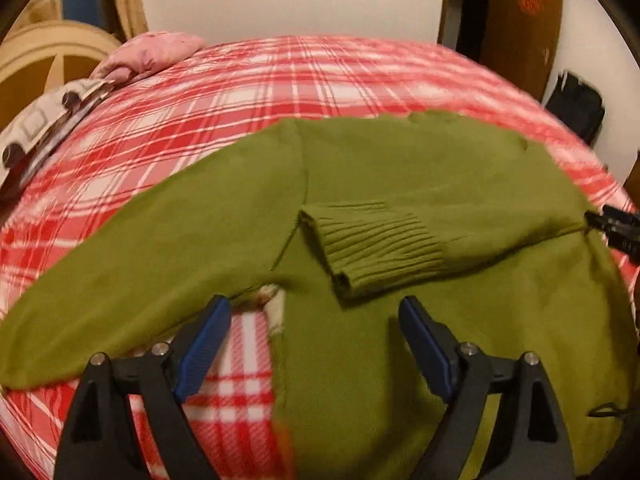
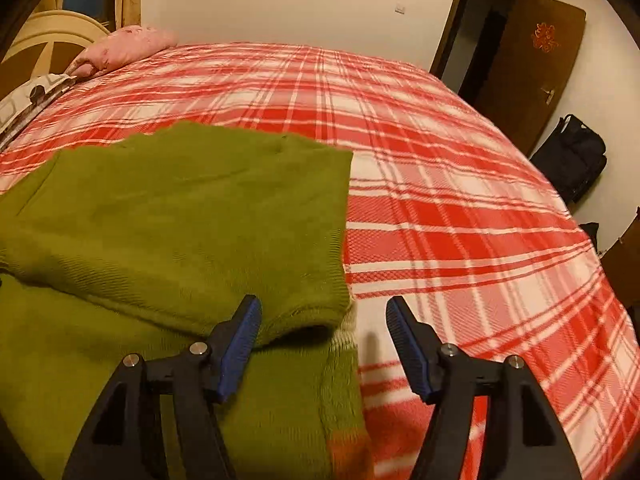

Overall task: Fold small clothes
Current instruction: 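Move the left tool toward the cuff of the other sleeve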

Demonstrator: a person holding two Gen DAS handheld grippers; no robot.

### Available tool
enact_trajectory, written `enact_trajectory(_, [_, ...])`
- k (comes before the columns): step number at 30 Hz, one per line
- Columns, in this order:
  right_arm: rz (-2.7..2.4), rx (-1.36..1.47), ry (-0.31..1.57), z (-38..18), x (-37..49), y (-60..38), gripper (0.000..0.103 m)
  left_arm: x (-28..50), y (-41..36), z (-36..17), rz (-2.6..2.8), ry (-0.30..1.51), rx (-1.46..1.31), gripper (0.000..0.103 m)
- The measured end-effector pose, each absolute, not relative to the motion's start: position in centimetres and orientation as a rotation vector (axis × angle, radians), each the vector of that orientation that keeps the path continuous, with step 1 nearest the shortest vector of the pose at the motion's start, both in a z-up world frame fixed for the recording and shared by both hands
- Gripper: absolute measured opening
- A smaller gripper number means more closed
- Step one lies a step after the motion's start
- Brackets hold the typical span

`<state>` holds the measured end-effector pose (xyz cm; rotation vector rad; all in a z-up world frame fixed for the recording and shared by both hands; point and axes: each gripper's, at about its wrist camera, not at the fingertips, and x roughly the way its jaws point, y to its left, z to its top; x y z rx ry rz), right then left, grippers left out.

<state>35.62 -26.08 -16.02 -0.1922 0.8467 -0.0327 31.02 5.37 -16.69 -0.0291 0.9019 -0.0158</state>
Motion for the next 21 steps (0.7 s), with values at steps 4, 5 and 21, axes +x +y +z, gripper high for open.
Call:
enact_trajectory(4, [0.119,-0.213,0.806,-12.9,34.1,-22.3,0.066,29.4,6.4,-15.9,0.023,0.863,-0.037,0.09])
enact_trajectory(5, [0.176,-0.232,0.792,-12.2,33.7,-20.4,0.066,29.3,6.8,-15.9,0.032,0.859,-0.05,0.09])
enact_trajectory(21, [0.547,-0.461,0.769,-17.6,33.3,-0.4,0.021,27.6,10.6,-16.0,0.084,0.852,-0.185,0.097])
